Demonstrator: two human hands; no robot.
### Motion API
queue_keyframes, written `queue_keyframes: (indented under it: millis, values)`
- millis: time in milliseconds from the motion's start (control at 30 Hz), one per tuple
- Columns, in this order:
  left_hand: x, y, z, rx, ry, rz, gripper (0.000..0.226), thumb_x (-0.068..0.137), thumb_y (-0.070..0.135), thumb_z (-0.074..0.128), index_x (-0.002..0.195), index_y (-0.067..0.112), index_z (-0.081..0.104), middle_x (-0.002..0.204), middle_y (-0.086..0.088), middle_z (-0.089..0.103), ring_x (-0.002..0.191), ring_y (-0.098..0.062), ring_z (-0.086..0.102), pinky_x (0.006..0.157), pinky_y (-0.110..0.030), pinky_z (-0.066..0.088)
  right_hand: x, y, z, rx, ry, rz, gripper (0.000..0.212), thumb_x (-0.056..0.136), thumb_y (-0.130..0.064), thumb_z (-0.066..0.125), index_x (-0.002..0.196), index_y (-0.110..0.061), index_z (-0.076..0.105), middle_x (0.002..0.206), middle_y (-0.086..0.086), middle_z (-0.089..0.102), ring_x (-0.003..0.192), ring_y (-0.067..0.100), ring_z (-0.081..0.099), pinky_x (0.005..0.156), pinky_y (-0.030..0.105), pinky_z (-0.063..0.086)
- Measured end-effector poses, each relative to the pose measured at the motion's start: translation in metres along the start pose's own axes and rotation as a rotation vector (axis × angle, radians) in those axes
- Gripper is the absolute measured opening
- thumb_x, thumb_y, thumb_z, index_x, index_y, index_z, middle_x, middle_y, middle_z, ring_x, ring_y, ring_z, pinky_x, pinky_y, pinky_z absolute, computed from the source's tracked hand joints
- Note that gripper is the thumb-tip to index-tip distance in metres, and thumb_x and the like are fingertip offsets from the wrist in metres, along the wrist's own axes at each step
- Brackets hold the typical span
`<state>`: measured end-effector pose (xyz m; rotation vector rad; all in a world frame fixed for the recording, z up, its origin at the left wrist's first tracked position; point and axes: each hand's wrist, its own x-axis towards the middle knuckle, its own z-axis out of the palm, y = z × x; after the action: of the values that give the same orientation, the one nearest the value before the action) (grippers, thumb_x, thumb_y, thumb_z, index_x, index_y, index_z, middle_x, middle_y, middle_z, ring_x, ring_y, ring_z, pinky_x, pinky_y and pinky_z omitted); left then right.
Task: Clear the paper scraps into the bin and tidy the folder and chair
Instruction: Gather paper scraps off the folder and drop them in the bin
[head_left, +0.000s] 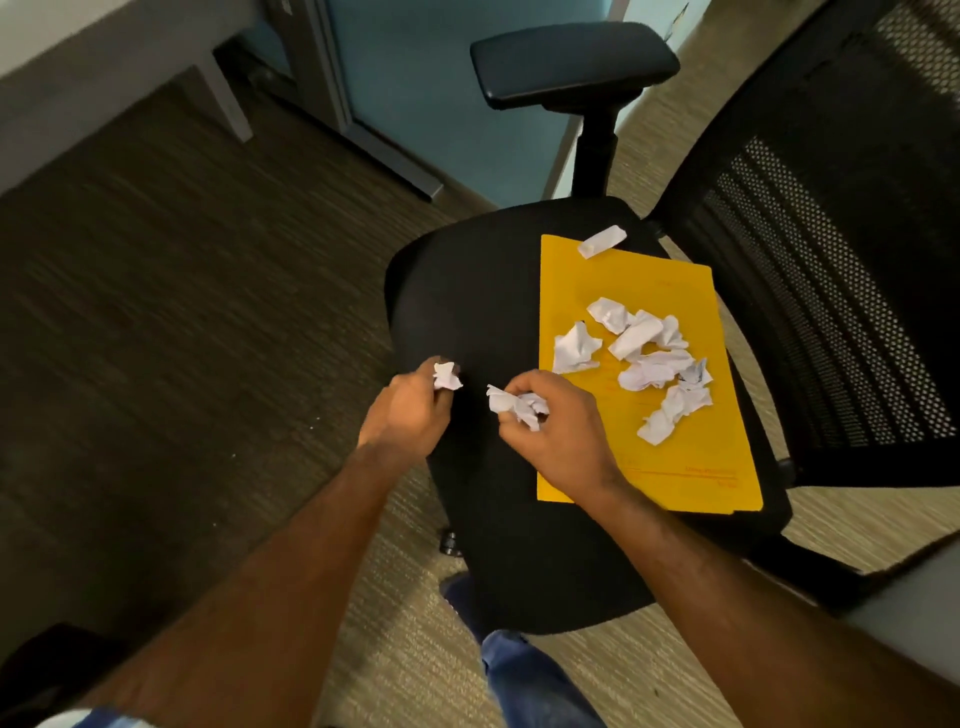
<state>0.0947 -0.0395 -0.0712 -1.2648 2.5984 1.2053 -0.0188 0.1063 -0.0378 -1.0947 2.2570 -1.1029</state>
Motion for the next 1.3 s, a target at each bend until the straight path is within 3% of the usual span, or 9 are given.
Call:
queue_keyframes:
  millis: [133,233,333,400,600,800,1000,1167,1300]
  values:
    - [-0.044,-0.043,-0.02,-0.368,0.062,-0.122,0.019,0.095,0.023,0.046,0.101,0.031,0.063,0.075,0.006,0.067,0.074,-0.013,0.065,0.072,-0.032,0.051,-0.005,-0.036,0.035,0.03,-0.097,-0.002,0.017,0.073,-0.011,0.073,0.088,-0.017,0.066,0.081,-0.005,0.066,0.074,0.009,0.061,0.061,0.02,0.048]
    - [-0.075,-0.082,-0.032,-0.528,0.068,-0.267,0.027,0.095,0.01,0.047,0.084,0.029,0.063,0.066,0.003,0.06,0.063,-0.014,0.056,0.062,-0.03,0.044,-0.015,-0.064,0.073,0.16,-0.185,0.15,0.018,0.074,-0.009,0.074,0.088,-0.018,0.066,0.08,-0.004,0.067,0.072,0.007,0.063,0.062,0.023,0.051]
    - [-0.11,-0.117,-0.043,-0.738,0.128,-0.432,0.031,0.098,0.007,0.043,0.084,0.026,0.064,0.065,-0.001,0.054,0.057,-0.015,0.048,0.049,-0.024,0.038,-0.03,-0.097,0.118,0.39,-0.236,0.34,0.018,0.079,-0.002,0.072,0.088,-0.016,0.065,0.08,-0.003,0.068,0.07,0.006,0.067,0.061,0.027,0.058]
    - [-0.134,-0.135,-0.05,-0.838,0.165,-0.472,0.031,0.099,0.01,0.041,0.088,0.025,0.066,0.067,-0.002,0.054,0.056,-0.014,0.047,0.043,-0.02,0.035,-0.044,-0.116,0.15,0.534,-0.252,0.435,0.017,0.081,0.001,0.069,0.092,-0.011,0.065,0.079,0.0,0.068,0.06,0.003,0.066,0.053,0.02,0.054]
    - [-0.206,-0.191,-0.06,-1.012,0.2,-0.478,0.035,0.102,0.039,0.043,0.081,0.019,0.063,0.071,-0.006,0.058,0.054,-0.013,0.046,0.047,-0.022,0.034,-0.09,-0.154,0.237,0.795,-0.321,0.651,0.017,0.081,0.002,0.067,0.096,-0.005,0.064,0.079,0.009,0.069,0.064,0.022,0.064,0.063,0.034,0.053]
    - [-0.286,-0.255,-0.055,-0.848,0.358,-0.41,0.035,0.093,0.053,0.046,0.084,0.026,0.066,0.076,0.01,0.065,0.067,-0.004,0.057,0.064,-0.025,0.042,-0.149,-0.187,0.306,0.808,-0.414,0.739,0.019,0.082,0.006,0.064,0.098,-0.006,0.062,0.081,0.009,0.065,0.067,0.017,0.062,0.052,0.023,0.052]
    - [-0.37,-0.313,-0.053,-0.77,0.488,-0.524,0.033,0.092,0.039,0.043,0.101,0.021,0.069,0.091,0.008,0.071,0.085,-0.004,0.065,0.074,-0.021,0.049,-0.213,-0.215,0.372,0.701,-0.579,0.715,0.014,0.084,0.004,0.063,0.088,-0.009,0.062,0.074,0.005,0.064,0.061,0.015,0.06,0.052,0.023,0.052]
    - [-0.427,-0.369,-0.054,-0.839,0.628,-0.87,0.029,0.101,0.031,0.047,0.092,0.012,0.067,0.083,-0.002,0.067,0.073,-0.012,0.062,0.059,-0.018,0.043,-0.258,-0.23,0.433,0.517,-0.737,0.617,0.01,0.083,-0.004,0.068,0.089,-0.009,0.061,0.078,0.004,0.065,0.061,0.012,0.06,0.054,0.021,0.052]
    - [-0.448,-0.425,-0.053,-0.848,0.687,-1.084,0.035,0.098,0.036,0.049,0.093,0.007,0.066,0.092,-0.016,0.07,0.089,-0.034,0.067,0.074,-0.033,0.049,-0.285,-0.232,0.482,0.374,-0.809,0.608,0.009,0.083,-0.01,0.068,0.091,-0.009,0.064,0.079,0.006,0.066,0.064,0.015,0.063,0.06,0.026,0.057]
